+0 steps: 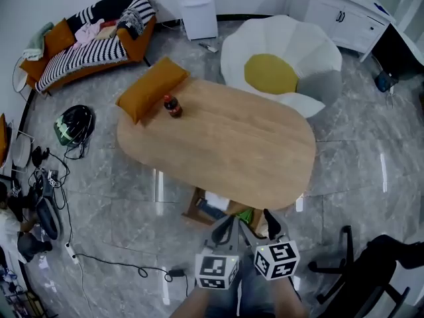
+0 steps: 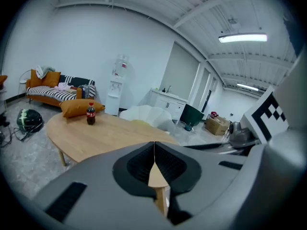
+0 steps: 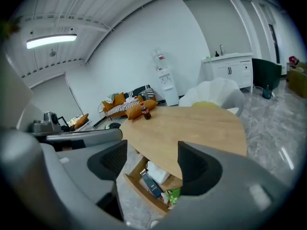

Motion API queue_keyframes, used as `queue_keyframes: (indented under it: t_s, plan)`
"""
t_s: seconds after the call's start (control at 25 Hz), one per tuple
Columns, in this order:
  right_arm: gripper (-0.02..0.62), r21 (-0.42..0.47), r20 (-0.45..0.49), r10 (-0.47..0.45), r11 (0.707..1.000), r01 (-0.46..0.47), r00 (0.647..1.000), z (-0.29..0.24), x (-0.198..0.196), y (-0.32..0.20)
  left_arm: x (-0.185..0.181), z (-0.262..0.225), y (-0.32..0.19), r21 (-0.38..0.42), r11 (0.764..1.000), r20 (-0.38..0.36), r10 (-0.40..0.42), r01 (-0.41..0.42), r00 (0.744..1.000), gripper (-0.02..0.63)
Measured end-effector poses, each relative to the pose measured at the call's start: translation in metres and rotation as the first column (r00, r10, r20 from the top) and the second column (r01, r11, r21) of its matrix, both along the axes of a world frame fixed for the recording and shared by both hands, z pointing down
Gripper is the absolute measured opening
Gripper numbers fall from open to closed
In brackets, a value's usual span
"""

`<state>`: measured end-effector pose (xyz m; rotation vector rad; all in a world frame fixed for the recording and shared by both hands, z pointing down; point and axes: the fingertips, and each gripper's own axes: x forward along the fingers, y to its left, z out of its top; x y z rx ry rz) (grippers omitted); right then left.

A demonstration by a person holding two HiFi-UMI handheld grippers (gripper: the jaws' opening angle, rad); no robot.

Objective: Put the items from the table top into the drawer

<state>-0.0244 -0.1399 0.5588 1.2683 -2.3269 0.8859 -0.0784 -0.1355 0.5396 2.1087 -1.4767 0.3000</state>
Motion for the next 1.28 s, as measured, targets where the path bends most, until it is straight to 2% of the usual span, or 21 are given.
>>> queue_keyframes:
  t_s: [0.24,0.48,0.68,0.84,1.0,1.28]
  plan:
    - [0.305,0.123,0.017,0.04,0.992,-0.042,0.999,-0.072,0.005,-0.01,0.001,-0.061,-0.013,0.089,0.996,-0.029,0.015,-0.012,0.999,0.011]
    - [0.253,0.261,0.003,0.062,0.963,-0.061,0.998,-0.135,0.01,-0.004,-0.005,-0.122,-0.012,0.192,0.981,-0.049,-0.013,0.023,0.999,0.011]
    - [0.21,0.408,-0.009,0.056,0.912,-0.048,0.998,-0.194,0.006,0.001,-0.008,-0.171,-0.002,0.304,0.953,0.01,0.004,-0.007,1.0,0.011]
    - [0.181,0.512,-0.019,0.038,0.858,-0.023,0.999,-0.237,0.001,0.003,-0.008,-0.204,0.0,0.367,0.93,0.004,0.004,-0.005,1.0,0.011]
    - [0.136,0.559,0.004,0.033,0.829,-0.029,0.999,-0.267,0.001,0.012,-0.006,-0.241,0.004,0.425,0.905,0.005,-0.004,0.001,1.0,0.011]
    - [0.056,0.65,-0.013,0.041,0.76,-0.022,0.999,-0.316,-0.001,0.027,0.001,-0.298,0.026,0.535,0.844,0.014,0.023,-0.027,1.0,0.011]
